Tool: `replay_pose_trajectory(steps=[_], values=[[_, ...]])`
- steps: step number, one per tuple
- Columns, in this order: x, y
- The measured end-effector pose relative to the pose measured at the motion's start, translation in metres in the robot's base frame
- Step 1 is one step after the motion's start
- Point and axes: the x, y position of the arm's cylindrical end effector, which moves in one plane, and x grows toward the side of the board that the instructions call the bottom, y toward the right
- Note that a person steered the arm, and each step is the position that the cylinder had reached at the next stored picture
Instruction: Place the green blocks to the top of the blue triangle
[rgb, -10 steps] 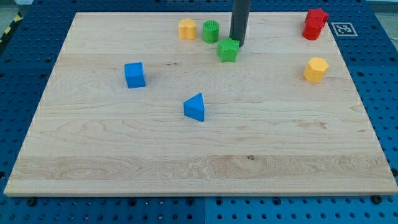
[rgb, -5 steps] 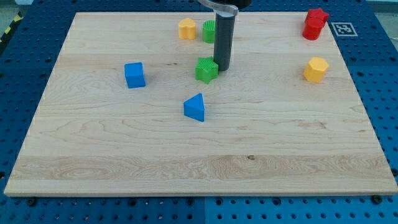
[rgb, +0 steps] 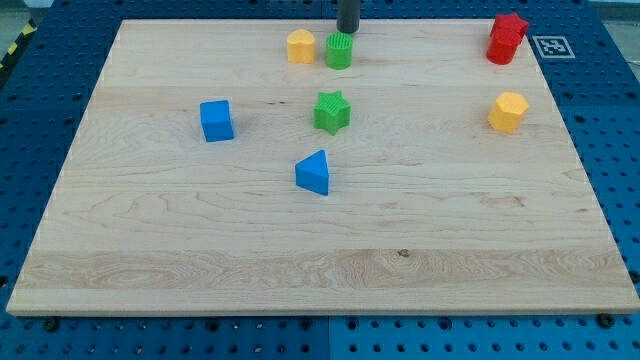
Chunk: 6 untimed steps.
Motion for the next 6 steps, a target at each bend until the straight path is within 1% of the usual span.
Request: replay_pose_trajectory(steps=[1,2,3,5,6], values=[[0.014,0.000],[0.050,-0.011],[0.076,-0.022],[0.125,-0.025],[0.131,-0.068]])
